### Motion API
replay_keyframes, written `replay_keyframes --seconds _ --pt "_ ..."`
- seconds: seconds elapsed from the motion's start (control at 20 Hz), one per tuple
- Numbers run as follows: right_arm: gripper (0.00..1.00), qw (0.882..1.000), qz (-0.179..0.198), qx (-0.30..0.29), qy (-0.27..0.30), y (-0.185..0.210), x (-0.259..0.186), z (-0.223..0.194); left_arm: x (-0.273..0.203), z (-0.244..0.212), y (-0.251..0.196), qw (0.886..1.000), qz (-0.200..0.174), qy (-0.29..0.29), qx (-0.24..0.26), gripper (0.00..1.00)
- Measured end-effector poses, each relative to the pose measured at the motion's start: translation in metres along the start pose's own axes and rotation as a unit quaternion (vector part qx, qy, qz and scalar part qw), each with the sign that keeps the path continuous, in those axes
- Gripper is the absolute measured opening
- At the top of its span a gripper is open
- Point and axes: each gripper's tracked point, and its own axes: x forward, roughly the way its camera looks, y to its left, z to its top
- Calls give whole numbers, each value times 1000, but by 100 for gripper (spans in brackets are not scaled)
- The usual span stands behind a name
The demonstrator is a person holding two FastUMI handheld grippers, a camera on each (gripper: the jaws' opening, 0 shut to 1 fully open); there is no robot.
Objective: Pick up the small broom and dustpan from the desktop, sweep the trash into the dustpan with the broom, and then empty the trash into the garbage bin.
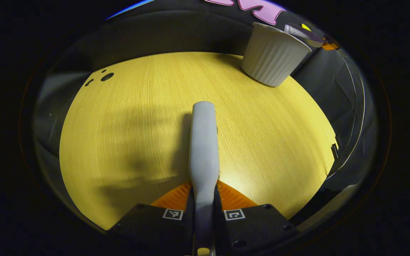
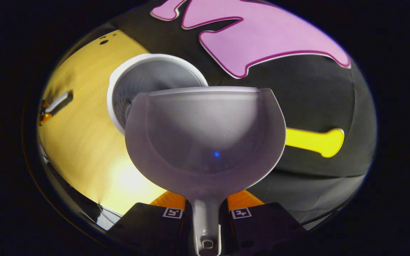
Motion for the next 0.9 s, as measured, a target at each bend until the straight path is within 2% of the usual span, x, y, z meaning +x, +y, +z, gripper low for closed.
replay_keyframes --seconds 0.05,0.1,0.25,0.35,0.4,0.45,0.75,0.8,0.9 --pt "30 1000 8 24 -14 2 -5 -2 0 0 1 1000 3 0 -1 28" --pt "34 998 18 49 -29 6 -12 -5 -1 0 2 1000 7 1 -1 27" --pt "34 987 67 113 -91 26 -45 -5 -1 -1 3 1000 15 3 -2 27" --pt "34 979 92 136 -120 49 -63 -6 -2 -1 2 1000 20 5 -3 27" --pt "34 976 105 141 -129 64 -68 -9 -2 -1 3 1000 23 6 -1 31" --pt "34 973 117 146 -134 81 -73 -15 -3 -1 3 1000 26 8 0 28" --pt "34 960 212 147 -107 200 -80 -61 -4 -1 6 999 40 11 3 27" --pt "34 959 222 146 -98 221 -74 -68 -4 -1 6 999 43 12 4 31" --pt "34 958 240 140 -77 262 -62 -81 -4 -1 8 999 48 12 6 31"
